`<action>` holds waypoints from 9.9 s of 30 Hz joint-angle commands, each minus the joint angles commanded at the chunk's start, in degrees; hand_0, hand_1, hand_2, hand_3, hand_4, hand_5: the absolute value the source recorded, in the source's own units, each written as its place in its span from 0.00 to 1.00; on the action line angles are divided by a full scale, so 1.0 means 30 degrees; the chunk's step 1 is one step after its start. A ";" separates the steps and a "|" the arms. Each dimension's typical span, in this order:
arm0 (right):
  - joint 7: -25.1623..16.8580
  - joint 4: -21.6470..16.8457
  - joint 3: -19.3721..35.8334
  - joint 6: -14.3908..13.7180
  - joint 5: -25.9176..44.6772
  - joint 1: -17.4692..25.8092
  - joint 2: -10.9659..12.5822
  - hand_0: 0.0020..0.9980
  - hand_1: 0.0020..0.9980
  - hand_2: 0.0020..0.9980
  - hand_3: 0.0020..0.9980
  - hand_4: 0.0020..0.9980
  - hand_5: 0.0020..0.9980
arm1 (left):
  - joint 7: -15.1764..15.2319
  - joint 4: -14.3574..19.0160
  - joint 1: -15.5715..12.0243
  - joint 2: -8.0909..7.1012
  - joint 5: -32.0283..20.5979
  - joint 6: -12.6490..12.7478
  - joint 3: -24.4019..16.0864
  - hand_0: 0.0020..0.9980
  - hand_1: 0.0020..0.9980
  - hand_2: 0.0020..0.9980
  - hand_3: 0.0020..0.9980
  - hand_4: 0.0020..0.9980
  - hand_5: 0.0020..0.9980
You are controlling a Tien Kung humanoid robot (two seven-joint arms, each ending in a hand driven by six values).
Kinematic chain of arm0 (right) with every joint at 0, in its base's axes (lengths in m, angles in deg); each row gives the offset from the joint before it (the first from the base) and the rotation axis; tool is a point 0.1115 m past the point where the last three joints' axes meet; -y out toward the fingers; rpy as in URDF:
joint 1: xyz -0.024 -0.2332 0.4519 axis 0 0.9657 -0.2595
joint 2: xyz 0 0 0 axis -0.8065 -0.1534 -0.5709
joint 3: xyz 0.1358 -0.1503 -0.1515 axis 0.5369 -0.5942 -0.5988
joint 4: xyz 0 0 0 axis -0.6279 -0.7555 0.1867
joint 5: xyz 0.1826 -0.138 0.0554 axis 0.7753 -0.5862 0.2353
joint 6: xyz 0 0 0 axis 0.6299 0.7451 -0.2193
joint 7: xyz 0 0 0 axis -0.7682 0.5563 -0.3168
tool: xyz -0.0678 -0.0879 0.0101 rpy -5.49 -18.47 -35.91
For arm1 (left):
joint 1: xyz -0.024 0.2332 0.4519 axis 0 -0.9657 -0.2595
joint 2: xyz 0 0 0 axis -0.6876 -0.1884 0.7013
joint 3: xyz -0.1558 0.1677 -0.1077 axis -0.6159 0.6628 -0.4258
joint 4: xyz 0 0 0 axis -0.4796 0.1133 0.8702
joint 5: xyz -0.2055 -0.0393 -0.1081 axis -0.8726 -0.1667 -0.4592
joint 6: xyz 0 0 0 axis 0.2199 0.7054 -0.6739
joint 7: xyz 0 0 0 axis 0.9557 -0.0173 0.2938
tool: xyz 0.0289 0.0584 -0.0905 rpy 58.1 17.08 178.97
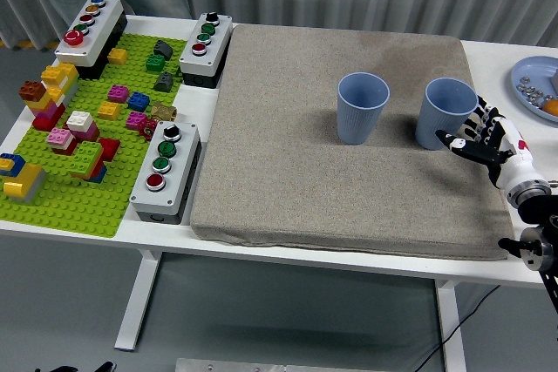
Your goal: Pick cup pour cup place
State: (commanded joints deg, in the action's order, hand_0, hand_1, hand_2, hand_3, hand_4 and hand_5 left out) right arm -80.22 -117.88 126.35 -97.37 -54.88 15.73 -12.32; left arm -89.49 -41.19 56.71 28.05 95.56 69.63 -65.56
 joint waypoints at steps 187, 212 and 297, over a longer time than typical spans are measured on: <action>-0.0654 0.0734 -0.5386 -0.3947 -1.3525 -0.4843 0.0010 0.88 0.78 0.72 0.74 0.73 0.08 | -0.0103 0.0000 0.0370 -0.0269 0.0224 -0.0097 0.0218 0.77 0.76 0.82 0.66 0.50 1.00; -0.0883 0.1436 -0.6643 -0.4811 -1.5721 -0.5763 0.0077 0.88 0.77 0.71 0.73 0.70 0.06 | -0.0133 0.0000 0.0344 -0.0306 0.0294 -0.0102 0.0183 0.77 0.76 0.82 0.66 0.50 1.00; -0.1037 0.2812 -1.1034 -0.7112 -1.7140 -0.8110 0.1086 0.91 0.78 0.72 0.71 0.70 0.04 | -0.0166 0.0000 0.0404 -0.0406 0.0427 -0.0110 0.0161 0.77 0.76 0.82 0.66 0.50 1.00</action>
State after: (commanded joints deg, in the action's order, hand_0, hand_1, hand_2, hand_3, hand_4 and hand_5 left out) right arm -83.33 -109.44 93.25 -118.70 -106.30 -8.60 -9.06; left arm -89.99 -41.19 57.92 26.83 96.84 69.30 -65.07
